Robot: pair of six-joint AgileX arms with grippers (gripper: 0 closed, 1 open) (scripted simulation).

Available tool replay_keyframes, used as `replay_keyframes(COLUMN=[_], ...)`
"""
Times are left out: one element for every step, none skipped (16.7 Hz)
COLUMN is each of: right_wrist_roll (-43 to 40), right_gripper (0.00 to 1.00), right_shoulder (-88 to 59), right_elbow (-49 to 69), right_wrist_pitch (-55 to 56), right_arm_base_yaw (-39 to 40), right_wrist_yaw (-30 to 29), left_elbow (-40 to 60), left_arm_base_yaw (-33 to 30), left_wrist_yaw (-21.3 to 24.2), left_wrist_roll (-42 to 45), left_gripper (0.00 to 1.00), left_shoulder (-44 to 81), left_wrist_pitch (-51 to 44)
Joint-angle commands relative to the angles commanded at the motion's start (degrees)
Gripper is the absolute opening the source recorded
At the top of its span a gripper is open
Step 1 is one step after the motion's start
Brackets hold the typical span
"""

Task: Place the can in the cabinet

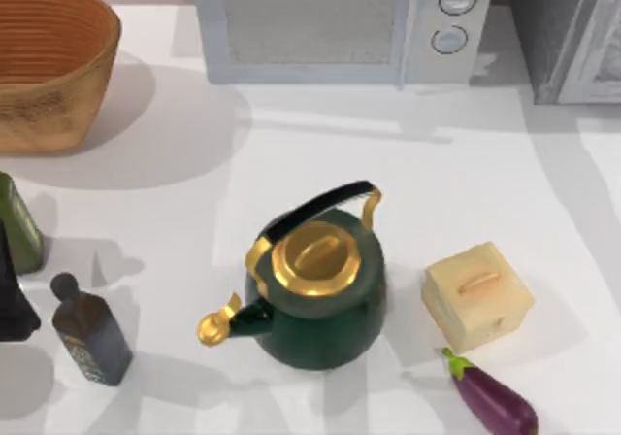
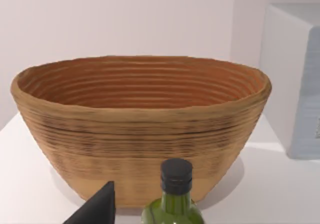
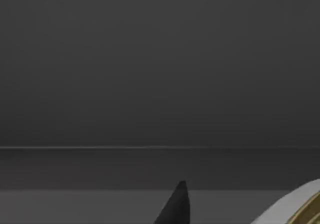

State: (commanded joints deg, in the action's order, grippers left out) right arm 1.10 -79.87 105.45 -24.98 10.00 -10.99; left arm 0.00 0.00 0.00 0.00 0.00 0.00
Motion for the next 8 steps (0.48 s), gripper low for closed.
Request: replay_keyframes(right_wrist_roll=[0.0,0.0,0.0,0.0,0.0,0.0,0.0,-0.1], right_gripper=[0.00,0.00,0.00,0.00,0.00,0.00,0.00,0.00], right_shoulder=[-1.7,-3.3,-4.8,-6.4,-8.0,-9.6,-11.3,-12.8], right_elbow=[2.5,5.0,7.1,8.8,10.5,12.3,14.0,15.9], right_wrist_pitch=[-0.6,-1.2,-1.8,-2.4,-3.0,-3.7,-4.4,-5.0], right_arm_base_yaw=[-0.1,-0.3,-0.5,-0.7,-0.8,-1.0,-1.1,-1.3], right_wrist_yaw=[0.1,0.3,0.5,0.6,0.7,0.9,1.0,1.1], left_elbow=[0.0,0.0,0.0,0.0,0.0,0.0,0.0,0.0], left_arm_base_yaw=[0.0,0.0,0.0,0.0,0.0,0.0,0.0,0.0], left_wrist_yaw=[0.0,0.0,0.0,0.0,0.0,0.0,0.0,0.0], left_wrist_roll=[0.0,0.0,0.0,0.0,0.0,0.0,0.0,0.0], left_gripper=[1.00,1.00,1.00,1.00,1.00,1.00,1.00,1.00], left_shoulder=[0.0,0.0,0.0,0.0,0.0,0.0,0.0,0.0], left_wrist_pitch=[0.0,0.0,0.0,0.0,0.0,0.0,0.0,0.0])
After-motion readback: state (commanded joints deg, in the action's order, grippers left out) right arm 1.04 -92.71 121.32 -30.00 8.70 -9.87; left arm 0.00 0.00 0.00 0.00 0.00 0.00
